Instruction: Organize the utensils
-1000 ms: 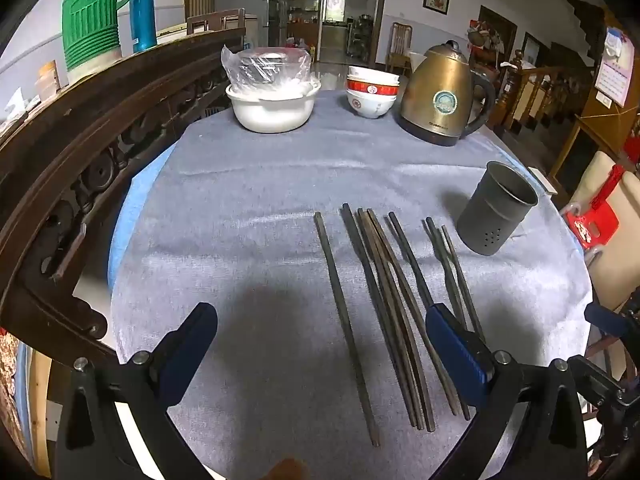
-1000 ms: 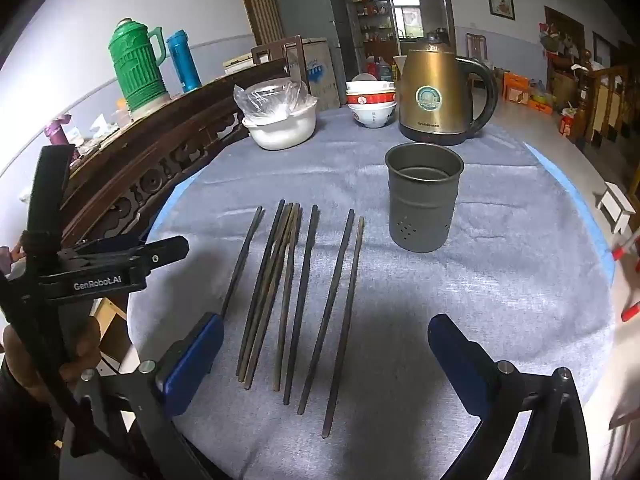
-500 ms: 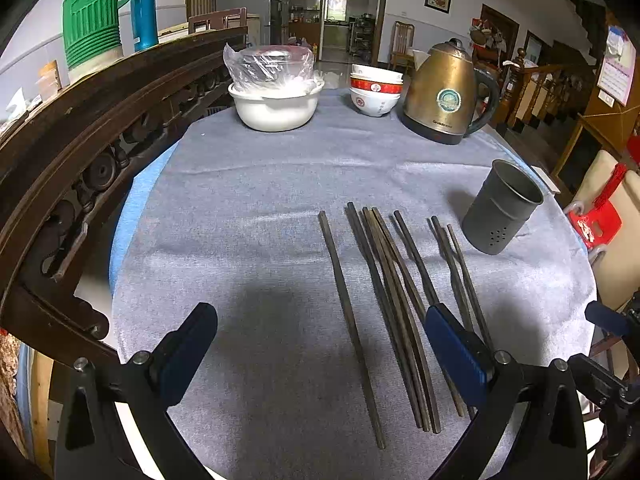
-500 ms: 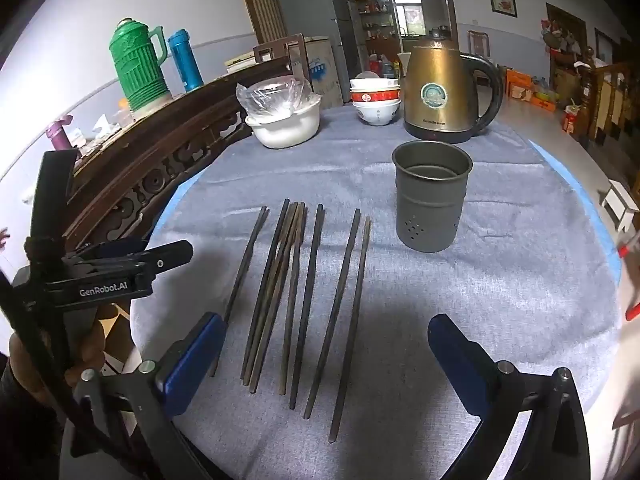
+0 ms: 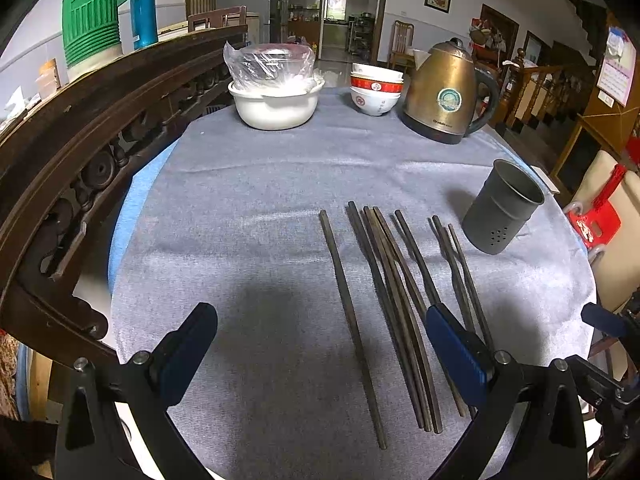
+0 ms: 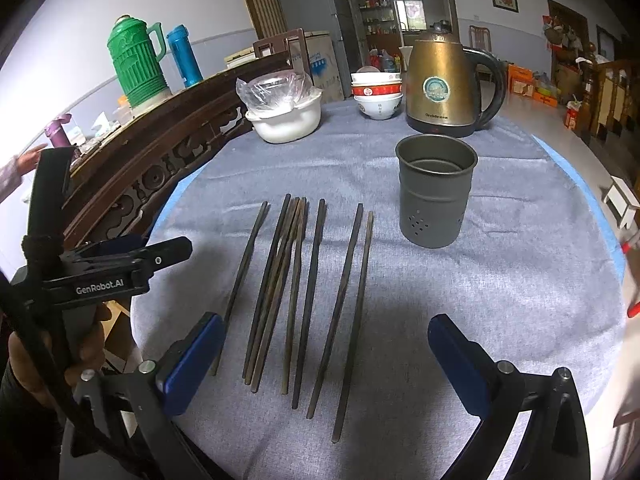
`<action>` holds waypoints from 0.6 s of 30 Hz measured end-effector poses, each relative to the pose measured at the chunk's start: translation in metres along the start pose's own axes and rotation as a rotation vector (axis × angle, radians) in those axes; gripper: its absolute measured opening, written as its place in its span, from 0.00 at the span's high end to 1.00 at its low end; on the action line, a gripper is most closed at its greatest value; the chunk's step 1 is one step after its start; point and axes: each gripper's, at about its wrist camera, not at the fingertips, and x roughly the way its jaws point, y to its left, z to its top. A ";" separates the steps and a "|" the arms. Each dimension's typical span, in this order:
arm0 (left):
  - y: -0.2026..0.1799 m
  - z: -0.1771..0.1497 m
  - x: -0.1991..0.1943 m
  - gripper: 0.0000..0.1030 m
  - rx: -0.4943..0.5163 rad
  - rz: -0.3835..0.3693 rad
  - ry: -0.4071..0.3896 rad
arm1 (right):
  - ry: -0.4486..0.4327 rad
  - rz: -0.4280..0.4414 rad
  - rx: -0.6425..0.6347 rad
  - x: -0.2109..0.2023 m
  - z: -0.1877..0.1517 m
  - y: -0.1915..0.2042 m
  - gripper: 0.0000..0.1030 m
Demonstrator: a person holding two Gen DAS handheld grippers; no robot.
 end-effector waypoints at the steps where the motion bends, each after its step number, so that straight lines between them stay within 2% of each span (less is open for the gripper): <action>1: 0.000 0.000 0.000 0.00 0.000 -0.002 0.001 | 0.001 -0.001 0.001 0.000 0.000 0.000 0.00; 18: -0.001 0.001 -0.001 0.00 0.006 -0.008 0.002 | 0.032 0.002 0.002 0.006 -0.001 0.000 0.00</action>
